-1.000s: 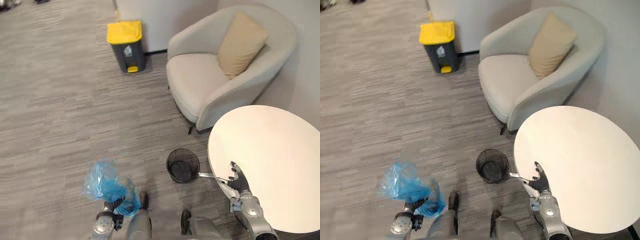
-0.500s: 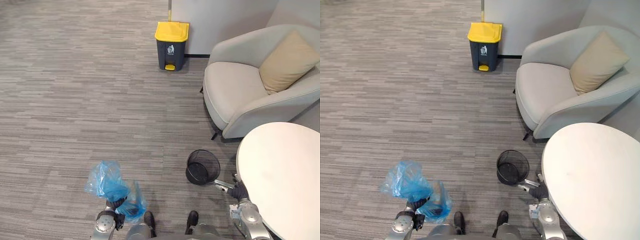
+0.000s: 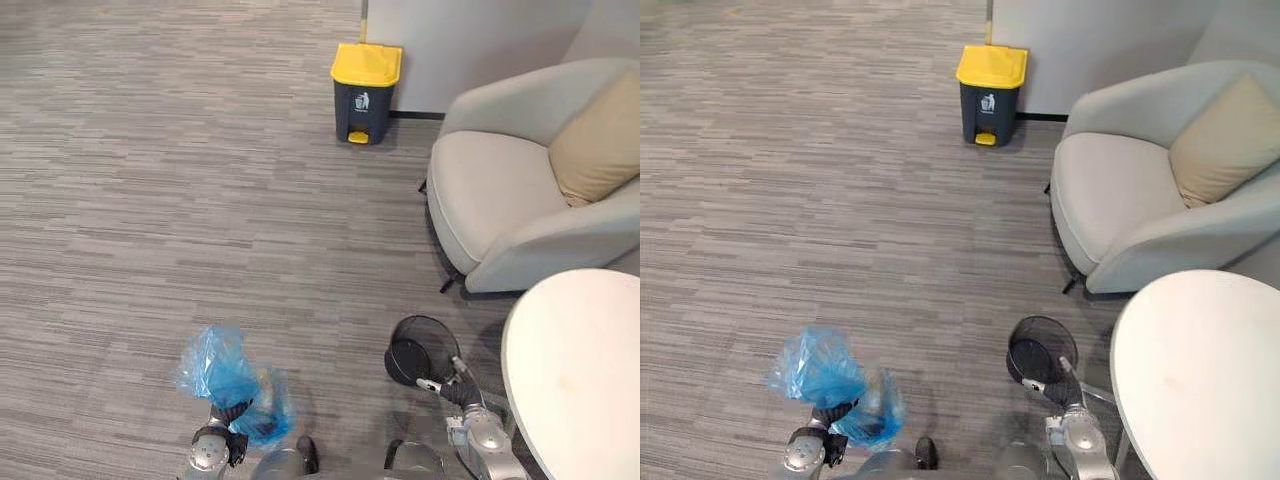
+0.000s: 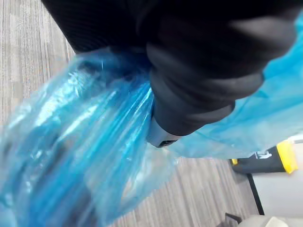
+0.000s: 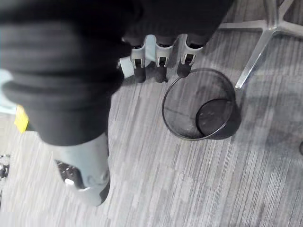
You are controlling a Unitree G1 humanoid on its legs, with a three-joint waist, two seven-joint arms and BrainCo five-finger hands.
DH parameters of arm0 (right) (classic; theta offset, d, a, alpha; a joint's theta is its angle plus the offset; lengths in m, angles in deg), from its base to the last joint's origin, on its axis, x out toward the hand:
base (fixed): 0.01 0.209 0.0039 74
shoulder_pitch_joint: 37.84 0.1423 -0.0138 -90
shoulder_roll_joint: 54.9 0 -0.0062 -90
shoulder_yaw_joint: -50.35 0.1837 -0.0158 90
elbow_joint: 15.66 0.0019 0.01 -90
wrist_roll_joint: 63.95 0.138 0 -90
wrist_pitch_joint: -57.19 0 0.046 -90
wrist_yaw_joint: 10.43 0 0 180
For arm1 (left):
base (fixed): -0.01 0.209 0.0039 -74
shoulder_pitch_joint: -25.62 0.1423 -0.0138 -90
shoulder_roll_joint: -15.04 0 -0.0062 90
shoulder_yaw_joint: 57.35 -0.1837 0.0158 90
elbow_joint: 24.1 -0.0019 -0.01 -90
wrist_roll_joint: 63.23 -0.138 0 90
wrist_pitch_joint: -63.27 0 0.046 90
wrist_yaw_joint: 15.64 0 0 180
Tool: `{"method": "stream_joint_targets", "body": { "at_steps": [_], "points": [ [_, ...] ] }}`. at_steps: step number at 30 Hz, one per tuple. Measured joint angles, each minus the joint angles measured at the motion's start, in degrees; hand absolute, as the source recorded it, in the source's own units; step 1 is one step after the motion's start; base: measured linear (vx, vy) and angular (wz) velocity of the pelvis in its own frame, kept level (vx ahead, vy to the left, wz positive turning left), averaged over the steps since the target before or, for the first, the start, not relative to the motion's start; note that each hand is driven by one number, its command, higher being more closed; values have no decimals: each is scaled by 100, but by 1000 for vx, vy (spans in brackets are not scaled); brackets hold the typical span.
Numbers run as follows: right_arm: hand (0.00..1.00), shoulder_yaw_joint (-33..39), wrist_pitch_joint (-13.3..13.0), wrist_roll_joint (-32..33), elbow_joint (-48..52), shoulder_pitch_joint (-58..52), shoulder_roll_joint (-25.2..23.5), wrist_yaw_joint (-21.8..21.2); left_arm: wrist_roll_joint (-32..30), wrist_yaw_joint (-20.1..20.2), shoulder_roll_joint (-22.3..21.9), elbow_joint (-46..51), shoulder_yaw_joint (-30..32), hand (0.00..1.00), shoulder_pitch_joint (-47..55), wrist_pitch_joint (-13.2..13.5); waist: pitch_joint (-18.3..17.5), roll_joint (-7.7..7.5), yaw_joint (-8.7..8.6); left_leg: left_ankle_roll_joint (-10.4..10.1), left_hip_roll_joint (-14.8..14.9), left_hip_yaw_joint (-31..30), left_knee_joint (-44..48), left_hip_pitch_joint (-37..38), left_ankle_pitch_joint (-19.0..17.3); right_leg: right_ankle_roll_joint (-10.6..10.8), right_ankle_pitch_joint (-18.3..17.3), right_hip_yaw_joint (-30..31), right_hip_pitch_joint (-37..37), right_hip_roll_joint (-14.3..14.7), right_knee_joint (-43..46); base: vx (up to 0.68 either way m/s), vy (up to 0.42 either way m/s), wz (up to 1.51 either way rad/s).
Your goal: Gather rubbish on tea table into small bin, then transfer packed bag to large trash can.
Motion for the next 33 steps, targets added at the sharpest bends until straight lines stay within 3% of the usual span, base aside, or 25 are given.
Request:
{"method": "stream_joint_targets", "body": {
  "at_steps": [1,3,5,7,8,9,11,12,15,17,18,20,22,23,25,26,27,28,30,31,32,33],
  "points": [
    [0,-24,0,0,-2,-9,-36,-1,0,0,32,28,1,100,-30,-2,32,-24,-15,33,-24,-71,24,91,-34,-77,73,167,-175,-28,444,258,62,57],
    [0,-104,-3,1,-4,-49,-114,-9,2,-9,112,99,25,100,-28,-1,73,-24,-57,128,29,-204,73,228,-175,-109,-472,485,-489,217,780,243,2,46],
    [0,-154,-7,3,-19,50,-101,-8,3,-11,167,94,42,100,-104,-4,120,-19,-88,145,123,-383,1,373,-270,-237,-662,456,-880,632,427,274,-43,39],
    [0,-168,-8,3,-24,76,-55,-2,2,-9,167,86,26,100,-191,-8,167,-1,-184,43,180,-534,-202,640,-317,-390,-494,373,-1019,1006,-548,365,-86,45],
    [0,-161,-7,4,-22,22,-29,-2,1,-8,178,83,26,100,-238,-5,159,-54,-189,-115,131,-599,-246,777,-394,-509,-213,393,-980,1127,-1063,567,-188,74],
    [0,-133,-2,6,-35,-100,49,-2,-1,-11,156,25,33,100,-289,-9,161,-120,-234,-418,120,-762,-168,970,-588,-880,286,462,-865,1123,-1057,421,-150,65],
    [0,-65,8,8,-27,-147,117,-3,-1,-11,117,21,30,100,-308,12,113,92,-262,-534,302,-765,23,974,-588,-929,68,251,-754,1202,-1041,439,-149,43],
    [0,55,6,9,-29,-82,129,-3,-1,-13,107,17,34,100,-340,4,146,242,-301,-754,468,-696,655,699,-542,-1005,-38,144,-607,1306,-1157,529,-178,20],
    [0,115,12,14,-27,-47,133,-3,0,-5,40,18,37,100,-345,2,205,322,-274,-1239,790,-481,2433,110,-272,-1097,-94,146,82,1506,-1648,396,-117,0],
    [0,138,-4,34,-16,-35,116,5,1,1,-45,20,38,100,-307,3,244,265,-208,-941,1069,21,3246,-165,-455,-1128,-114,219,748,1544,-2051,363,-51,-21],
    [0,171,-8,52,-14,4,132,8,1,3,-113,44,38,100,-353,12,245,235,-153,-758,1143,239,3239,-385,-559,-1126,-112,341,944,1533,-2246,301,18,-32],
    [0,253,-1,64,-27,105,109,9,0,10,-142,45,38,100,-370,10,250,252,-141,-640,1170,274,2945,-859,-626,-1123,-111,470,1076,1510,-2430,302,111,-36],
    [0,287,0,65,-31,193,59,16,-1,14,-143,43,39,100,-418,5,327,172,-124,-621,1064,235,2323,-1221,-595,-1068,-130,588,1281,1363,-2597,223,184,-27],
    [0,324,0,63,-50,176,29,21,-1,18,-149,42,34,100,-427,6,375,79,-114,-708,900,176,1709,-1382,-481,-891,-193,647,1420,1184,-2675,238,233,-17],
    [0,400,-2,62,-85,119,112,38,-1,18,-239,43,28,100,-424,8,366,224,-91,-787,816,-100,340,-1407,140,-619,-367,772,1531,1140,-2757,258,306,-36],
    [0,395,15,56,-231,120,190,54,1,16,-300,7,26,100,-400,-4,353,372,-26,-816,903,-180,158,-1351,807,-425,-518,927,1620,1172,-2731,315,380,-69],
    [0,382,63,55,-282,74,127,51,2,15,-299,-5,24,100,-375,-9,280,267,42,-664,718,-92,325,-1331,914,-287,-608,1104,1659,1009,-2737,396,444,-66],
    [0,368,62,52,-272,42,65,49,1,17,-299,-6,24,100,-371,-10,209,124,25,-448,490,-3,462,-1375,772,-144,-710,1180,1634,754,-2613,353,347,-42],
    [0,368,65,45,-272,18,41,44,1,19,-311,-9,12,100,-377,-14,182,67,13,-286,339,107,516,-1366,626,-48,-776,1298,1399,573,-2154,309,282,-25],
    [0,369,76,31,-271,36,11,32,2,20,-292,-6,5,100,-387,-18,194,43,6,-172,244,295,395,-1121,507,76,-737,1472,961,448,-1143,347,264,-33],
    [0,369,83,29,-272,32,-15,32,2,20,-269,-6,5,100,-379,-21,200,27,5,-151,193,326,324,-976,460,210,-683,1504,838,400,-741,423,263,-41],
    [0,368,94,22,-272,21,-77,31,3,14,-202,0,-5,100,-301,-39,204,2,4,-92,142,407,232,-605,342,493,-541,1547,585,354,118,369,135,-30]
  ]
}}
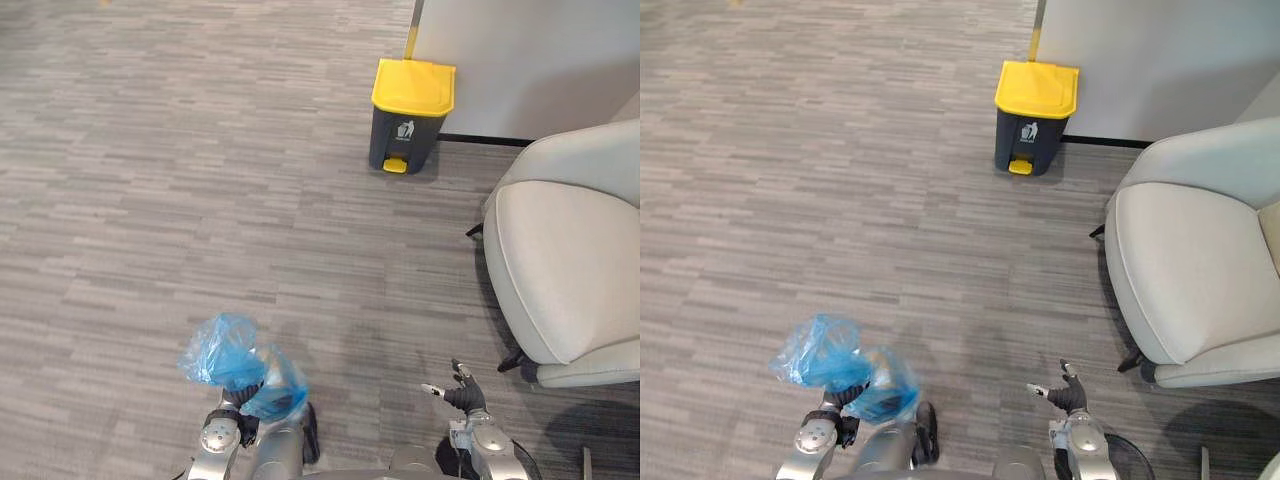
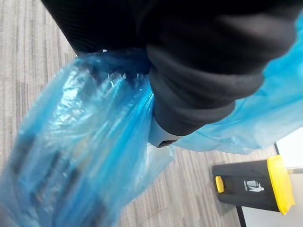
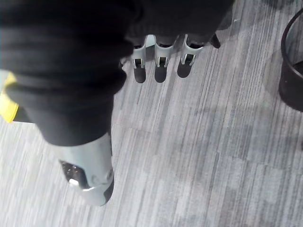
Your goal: Gather rubbish on tea table into small bin, then transfer packed bag to large trash can.
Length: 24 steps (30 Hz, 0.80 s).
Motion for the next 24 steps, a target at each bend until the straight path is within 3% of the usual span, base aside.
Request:
{"method": "stream_joint_targets", "body": {
  "at_steps": [1,3,4,6,8,10,11,12,14,15,16,17,19,22,24],
  "points": [
    [0,-4,1,-3,0,-20,-44,0,0,-7,63,22,-3,100,74,-12,1,-6,-20,52,-7,37,-31,252,-96,20,13,-38,-160,9,571,444,110,-29],
    [0,-18,6,-7,0,-10,-51,1,2,-31,190,44,-7,100,92,-52,19,-16,-67,113,-5,97,-198,696,-301,-390,-211,-499,-676,16,1403,339,34,-17],
    [0,-19,8,-8,0,21,-42,1,3,-39,226,51,-4,100,65,-72,25,-27,-84,91,11,135,-261,808,-285,-511,-282,-659,-830,36,1415,305,-21,-7],
    [0,-21,12,-9,-8,177,-14,4,4,-47,311,59,10,100,-27,-78,93,58,-190,76,181,169,-531,1190,-311,-828,-463,-1364,-1371,267,759,497,-100,-5],
    [0,-27,14,-9,-64,231,53,10,21,-48,352,60,21,100,-155,-84,172,185,-203,29,385,170,-692,1459,-316,-1010,-241,-1881,-1615,480,-369,488,-147,6],
    [0,-52,21,-12,-157,173,64,26,45,-49,427,77,21,100,-207,-68,148,33,-223,-295,329,147,-822,1802,-413,-1128,920,-1976,-1531,603,-1880,457,-147,27],
    [0,-77,23,-18,-203,117,137,28,45,-48,363,6,24,100,-221,-79,189,87,-270,-573,401,85,-819,1972,-599,-1538,1546,-1895,-1439,685,-1792,514,-164,3],
    [0,-93,66,-15,-200,246,193,25,42,-36,294,-56,17,100,-228,-75,160,216,-249,-719,598,118,-669,1969,-529,-1608,1205,-1908,-1484,810,-1530,493,-173,-7],
    [0,-53,71,-10,-171,270,187,22,42,-29,232,-104,-1,100,-288,-75,162,224,-337,-941,734,45,-111,1819,-399,-1673,853,-1966,-1448,823,-1337,505,-221,1],
    [0,33,110,2,-204,247,178,21,41,-16,159,-159,4,100,-332,-78,177,262,-356,-1157,898,-61,650,1573,-260,-1707,737,-2019,-1204,904,-1416,527,-250,14],
    [0,40,133,7,-215,220,180,22,41,-9,123,-160,4,100,-329,-79,185,266,-356,-1237,993,-131,1120,1410,-102,-1703,701,-2019,-1014,972,-1527,422,-193,2],
    [0,34,133,14,-197,161,182,24,42,-3,63,-160,4,100,-307,-77,195,255,-320,-1241,1113,-239,1919,1185,291,-1725,662,-1993,-673,1052,-1746,388,-141,-20],
    [0,52,119,37,-160,142,172,28,46,4,-98,-153,3,100,-216,-62,206,244,-203,-882,1319,-164,3319,594,-163,-1775,616,-1750,44,1213,-2248,329,-76,-46],
    [0,129,120,45,-162,249,160,27,49,4,-167,-143,19,100,-199,-61,212,245,-91,-532,1218,5,2877,-71,-447,-1783,607,-1367,356,1260,-2598,292,21,-68],
    [0,182,122,41,-172,311,140,41,49,7,-169,-142,26,100,-182,-65,237,226,-5,-497,989,-80,1976,-344,-463,-1682,541,-1096,527,1215,-2711,278,111,-67]
  ]
}}
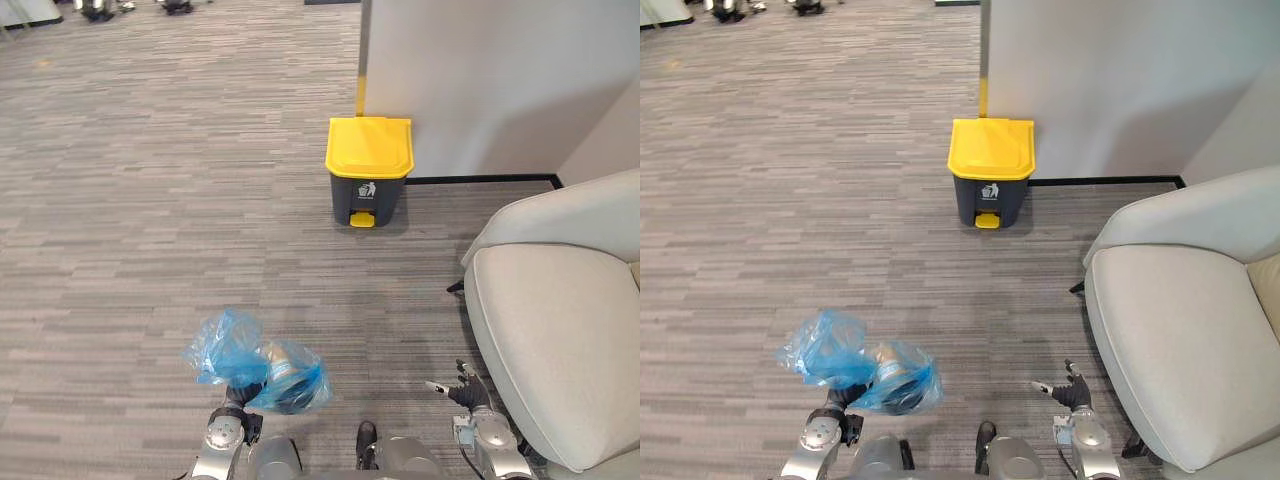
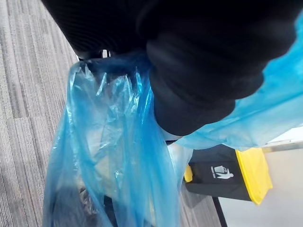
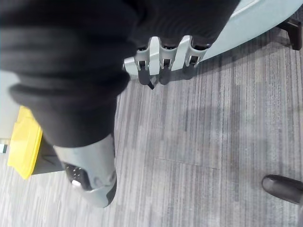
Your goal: Gather rubbish on tea table into small bin, then transfer packed bag to large trash can.
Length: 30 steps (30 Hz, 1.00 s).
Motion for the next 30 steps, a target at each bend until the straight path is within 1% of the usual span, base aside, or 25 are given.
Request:
{"method": "stream_joint_targets", "body": {
  "at_steps": [1,2,3,4,5,6,7,8,10,11,12,13,15,16,17,18,19,20,21,22,25,27,28,29,30],
  "points": [
    [0,81,1,-1,-43,-2,-28,18,0,2,-4,1,-1,100,7,0,18,-25,9,-41,-189,-143,-649,-72,48,61,-38,65,127,-73,-47,314,165,-37],
    [0,151,5,-4,-78,-16,-37,79,0,1,-9,1,-3,100,16,0,49,-79,12,-193,-386,-288,-1580,-83,217,186,-118,162,286,-149,-135,397,240,-43],
    [0,186,5,-4,-88,-29,-4,104,1,1,-15,0,-4,100,19,-1,0,72,18,-209,-436,-417,-2397,-78,535,330,-206,259,400,-126,-212,343,241,-43],
    [0,184,6,-6,-103,-39,15,113,0,1,-13,-9,-3,100,24,-4,1,76,32,-163,-419,-421,-2540,-86,774,414,-283,315,442,-113,-202,375,287,-66],
    [0,147,12,-9,-115,-89,7,114,4,-9,-11,-2,13,100,82,-10,-103,119,122,39,-459,-405,-2403,-61,1186,601,-443,497,470,-154,-105,393,300,-64],
    [0,129,12,-14,-114,-137,-34,106,4,-11,9,-7,21,100,88,-10,-153,-2,161,297,-593,-358,-2103,-131,1126,751,-627,615,467,-322,39,410,300,-54],
    [0,130,11,-15,-113,-163,-63,104,5,-12,18,-10,20,100,101,-11,-182,-82,158,340,-681,-309,-1989,-156,973,810,-732,642,445,-419,154,413,279,-30],
    [0,133,15,-24,-113,-212,-116,99,4,-14,17,-12,13,100,96,-18,-265,-242,162,453,-922,-159,-1940,-116,715,981,-940,735,176,-685,785,428,262,-22],
    [0,131,16,-34,-113,-196,-152,89,4,-13,31,-11,7,100,149,-22,-260,-248,138,583,-1062,-26,-2025,151,590,1210,-922,840,-184,-857,1816,431,243,-22],
    [0,106,18,-40,-118,-230,-205,82,7,-19,75,1,-5,100,186,-22,-252,-234,127,663,-1143,-5,-2109,503,416,1553,-751,835,-480,-969,2765,455,197,-10],
    [0,19,19,-49,-151,-245,-227,69,8,-23,158,3,-37,100,212,-22,-245,-217,102,730,-1167,-3,-2162,844,279,1546,-763,754,-701,-1027,3592,475,165,0],
    [0,0,19,-50,-159,-249,-242,61,8,-23,197,6,-46,100,224,-23,-239,-205,64,743,-1165,-6,-2196,1012,215,1477,-798,661,-800,-1033,3906,489,104,17],
    [0,-97,17,-63,-159,-182,-234,61,8,-29,311,6,-84,100,196,-23,-199,-138,1,776,-1154,-107,-2422,1440,168,1073,-1013,297,-1196,-979,4259,431,33,19],
    [0,-97,15,-64,-163,-127,-218,62,9,-30,318,4,-82,100,139,-24,-179,-112,-16,776,-1055,-118,-2578,1640,168,853,-1130,50,-1505,-845,4026,447,-21,11],
    [0,-97,11,-64,-166,-58,-194,63,15,-30,363,5,-80,100,82,-24,-128,-43,-21,774,-981,-118,-2630,1755,169,761,-1148,-171,-1729,-747,3690,619,-74,20],
    [0,-96,11,-62,-167,7,-157,69,67,-31,362,4,-76,100,11,-24,-54,-42,-51,774,-903,-128,-2650,1937,169,671,-1061,-374,-2003,-625,2923,633,-123,30],
    [0,-98,12,-62,-166,16,-150,72,69,-31,385,3,-74,100,10,-23,-52,-71,-102,711,-899,-135,-2655,2051,139,583,-784,-463,-2083,-572,2281,459,-104,37],
    [0,-105,11,-62,-163,10,-140,77,71,-31,395,3,-74,100,24,-22,-60,-97,-146,562,-914,-131,-2653,2145,83,548,-427,-503,-2047,-504,1717,414,-109,35],
    [0,-116,11,-62,-161,-91,-133,82,71,-19,431,5,-88,100,47,-15,-72,-206,-168,328,-981,-126,-2638,2331,-63,393,531,-429,-1973,-464,980,518,-95,13],
    [0,-84,39,-65,-198,-62,-10,88,68,-13,267,-112,-89,100,19,-32,-43,77,-149,40,-700,-231,-2602,2448,-177,100,650,-457,-1914,-229,1192,608,-126,4],
    [0,-15,24,-58,-156,-69,-9,86,57,-11,242,-154,-90,100,-113,-21,-36,77,-221,-234,-624,-367,-2370,2338,91,63,381,-601,-1832,-224,1182,408,-126,15],
    [0,72,36,-43,-150,-258,-4,84,58,-2,115,-165,-79,100,-187,-18,-12,49,-220,-681,-437,-422,-864,1879,499,101,133,-675,-1177,-190,823,435,-172,35],
    [0,61,37,-36,-132,-271,-4,85,61,0,68,-163,-78,100,-161,-16,-2,36,-196,-707,-349,-425,-273,1683,570,102,113,-659,-933,-174,676,350,-111,11],
    [0,59,35,-17,-1,-394,-35,91,63,4,-6,-124,-78,100,-89,-5,14,21,-141,-501,-116,-338,792,1308,390,84,50,-646,-519,-104,431,299,-63,-11],
    [0,66,25,-7,69,-416,-101,88,64,6,-15,-104,-78,100,-21,2,11,7,-116,-300,40,-205,1305,938,230,67,8,-627,-240,-67,294,278,-40,-20]
  ]
}}
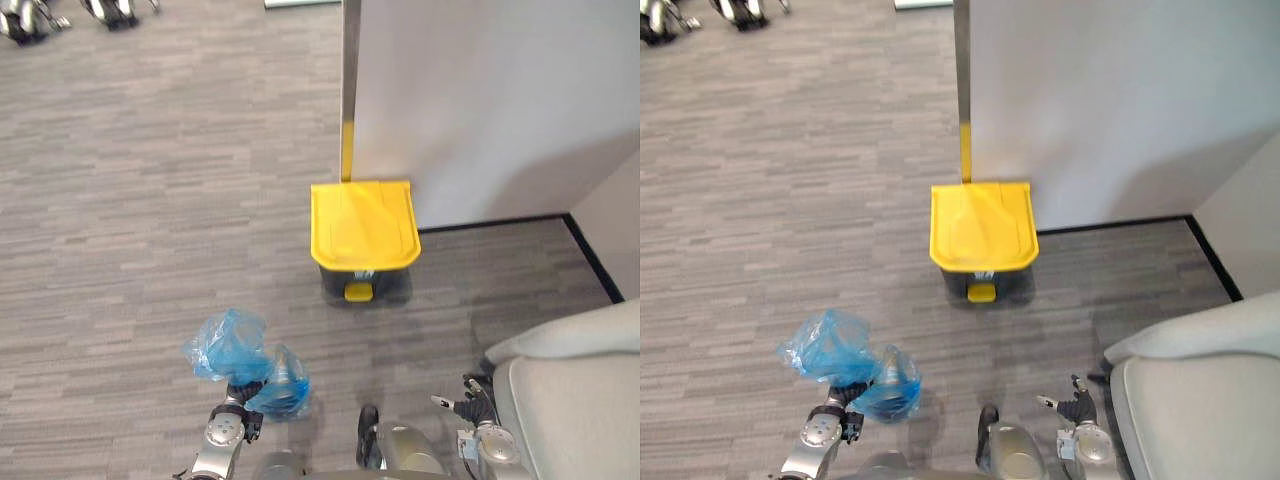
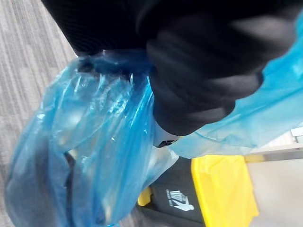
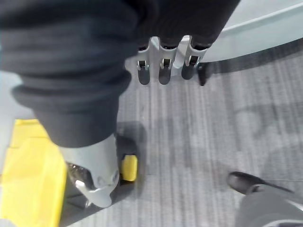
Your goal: Gather rubbish on tea table into small bin, then transfer packed bag to large trash can.
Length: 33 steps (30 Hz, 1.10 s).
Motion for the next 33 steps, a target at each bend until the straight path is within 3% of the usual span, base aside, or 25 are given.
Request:
{"method": "stream_joint_targets", "body": {
  "at_steps": [1,3,5,7,8,9,11,13,15,17,18,20,21,22,23,24,25,27,29,33],
  "points": [
    [0,21,-1,5,32,19,-38,3,1,0,-2,1,0,100,20,-3,-8,-16,14,75,45,71,11,-148,-79,-1,-1,32,85,14,-62,237,-16,-33],
    [0,83,-14,11,103,121,-110,7,0,1,-9,-3,2,100,34,-6,25,-59,155,327,1,170,-824,-701,-233,38,-10,287,269,12,-301,245,47,-50],
    [0,153,-11,13,98,175,-142,20,-1,4,-12,-11,1,100,31,-12,54,-97,235,287,-198,88,-2002,-876,-191,171,-64,437,365,-85,-329,262,129,-42],
    [0,210,-12,13,24,165,-112,28,0,6,-50,-23,0,100,38,-10,40,-68,254,157,-408,-99,-3433,-785,200,372,-188,539,490,-166,-352,215,151,-34],
    [0,205,-6,10,-129,163,-50,42,2,-1,-74,-57,3,100,53,-11,14,7,292,179,-446,-210,-3813,-680,886,524,-305,696,511,-151,-310,295,252,-50],
    [0,179,5,9,-177,194,-60,69,1,-8,-66,-86,26,100,79,-16,-6,4,305,441,-508,-172,-3847,-597,1125,630,-371,826,572,-178,-300,358,304,-49],
    [0,113,-8,0,-161,176,-108,95,0,-15,-22,-124,59,100,92,-20,-97,-191,267,606,-787,19,-3814,-577,880,822,-509,966,544,-467,-219,334,249,-26],
    [0,109,-4,-1,-166,179,-93,98,0,-18,-18,-126,57,100,79,-25,-112,-222,283,747,-962,202,-3729,-485,647,964,-634,1148,419,-678,123,288,204,-39],
    [0,60,-2,-8,-166,230,-99,93,-1,-18,32,-127,58,100,150,-28,-115,-206,285,873,-1078,405,-3754,-189,459,1149,-743,1382,189,-825,929,281,191,-45],
    [0,-24,-2,-31,-170,304,-148,87,1,-26,201,-117,29,100,208,-30,-120,-210,259,977,-1135,504,-3798,203,311,1545,-652,1440,-255,-950,2252,334,137,-17],
    [0,-34,-3,-31,-173,308,-163,87,2,-28,246,-99,-16,100,192,-30,-123,-215,258,1020,-1137,494,-3827,271,282,1560,-692,1404,-378,-967,2556,365,58,4],
    [0,-57,-2,-47,-181,363,-165,84,2,-38,318,-77,-19,100,98,-30,-101,-176,247,1034,-1077,387,-3961,474,273,1159,-933,1253,-742,-892,2937,296,-45,10],
    [0,-127,-4,-50,-243,477,-132,86,5,-42,330,-79,-10,100,26,-32,-53,-94,228,1032,-904,303,-3970,586,272,912,-1066,1056,-1061,-665,2728,285,-150,11],
    [0,-181,-4,-52,-262,512,-107,84,9,-43,361,-83,-7,100,33,-31,-34,-61,196,1021,-805,250,-3949,681,271,834,-1030,955,-1194,-536,2237,385,-219,16],
    [0,-220,-5,-52,-262,460,-105,95,15,-42,404,-87,-6,100,82,-25,-88,-157,172,856,-852,241,-3890,755,222,705,-421,923,-1124,-466,1184,307,-174,25],
    [0,-253,-10,-54,-291,402,-68,93,9,-35,416,-139,-6,100,100,-12,-100,-284,149,675,-964,177,-3807,825,93,552,212,999,-1125,-533,856,315,-159,26],
    [0,-237,6,-53,-371,419,62,105,10,-33,254,-237,-8,100,70,-42,-146,-66,127,593,-784,58,-3756,806,32,491,243,922,-1071,-420,910,206,-90,15],
    [0,-207,1,-54,-380,397,162,109,10,-30,128,-237,-10,100,104,-7,-222,101,120,587,-629,14,-3777,803,36,439,279,896,-880,-238,474,228,-118,-11],
    [0,-110,2,-53,-401,319,167,110,9,-19,82,-244,-11,100,64,-8,-249,152,85,410,-536,-79,-3949,909,177,381,381,805,-623,-113,66,197,-118,0],
    [0,-94,-3,-53,-453,155,176,112,5,-15,75,-323,-12,100,60,-7,-294,145,100,296,-471,-202,-3971,1115,282,374,607,762,-92,-19,-566,105,-26,6]
  ]
}}
